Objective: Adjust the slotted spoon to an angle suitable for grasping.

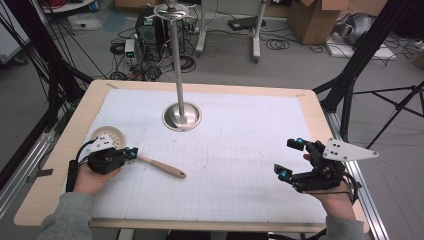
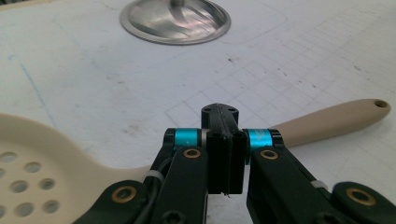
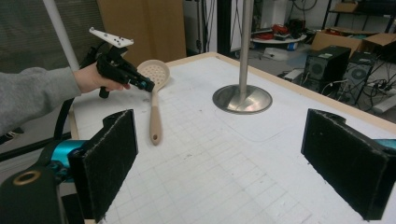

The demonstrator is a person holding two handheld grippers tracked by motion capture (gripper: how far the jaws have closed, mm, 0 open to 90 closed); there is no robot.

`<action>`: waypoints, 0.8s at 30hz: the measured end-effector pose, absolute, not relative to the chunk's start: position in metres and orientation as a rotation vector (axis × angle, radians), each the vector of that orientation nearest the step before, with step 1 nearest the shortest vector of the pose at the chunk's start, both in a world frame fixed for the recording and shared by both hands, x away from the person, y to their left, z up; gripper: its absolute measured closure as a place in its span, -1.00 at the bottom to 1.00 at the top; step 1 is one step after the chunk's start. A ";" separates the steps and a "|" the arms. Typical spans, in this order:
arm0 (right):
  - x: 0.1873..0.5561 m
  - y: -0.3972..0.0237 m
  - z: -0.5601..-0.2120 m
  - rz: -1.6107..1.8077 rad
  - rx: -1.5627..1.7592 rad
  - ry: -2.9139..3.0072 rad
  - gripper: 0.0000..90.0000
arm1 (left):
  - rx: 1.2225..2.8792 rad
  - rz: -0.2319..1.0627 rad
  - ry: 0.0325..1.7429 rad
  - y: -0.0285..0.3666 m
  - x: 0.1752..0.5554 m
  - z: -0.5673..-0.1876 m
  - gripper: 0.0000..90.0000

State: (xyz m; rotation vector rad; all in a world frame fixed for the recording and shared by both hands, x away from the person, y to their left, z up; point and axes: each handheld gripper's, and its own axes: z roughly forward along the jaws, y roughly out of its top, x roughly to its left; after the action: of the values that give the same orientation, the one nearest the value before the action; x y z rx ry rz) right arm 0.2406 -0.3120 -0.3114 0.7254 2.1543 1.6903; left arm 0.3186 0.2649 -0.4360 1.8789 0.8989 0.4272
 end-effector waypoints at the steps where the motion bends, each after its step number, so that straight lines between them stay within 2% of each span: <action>1: 0.241 -0.312 -0.311 1.690 0.725 2.154 -0.78 | 1.879 0.427 0.899 0.265 0.319 -0.436 0.99; 5: 0.236 -0.313 -0.307 1.696 0.710 2.142 -0.78 | 1.860 0.433 0.944 0.268 0.325 -0.440 0.99; 14: 0.234 -0.317 -0.310 1.687 0.733 2.137 -0.78 | 1.927 0.489 1.035 0.260 0.341 -0.448 0.99; 19: 0.234 -0.316 -0.309 1.680 0.729 2.139 -0.78 | 1.987 0.526 1.027 0.256 0.341 -0.449 0.99; 24: 0.235 -0.313 -0.311 1.671 0.722 2.162 -0.78 | 2.002 0.507 1.013 0.259 0.336 -0.448 0.99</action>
State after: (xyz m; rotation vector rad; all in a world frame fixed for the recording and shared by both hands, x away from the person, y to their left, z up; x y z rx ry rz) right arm 0.2348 -0.3125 -0.3110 0.7219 2.1616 1.6711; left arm 0.3363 0.2592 -0.4483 2.0018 1.0129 0.5071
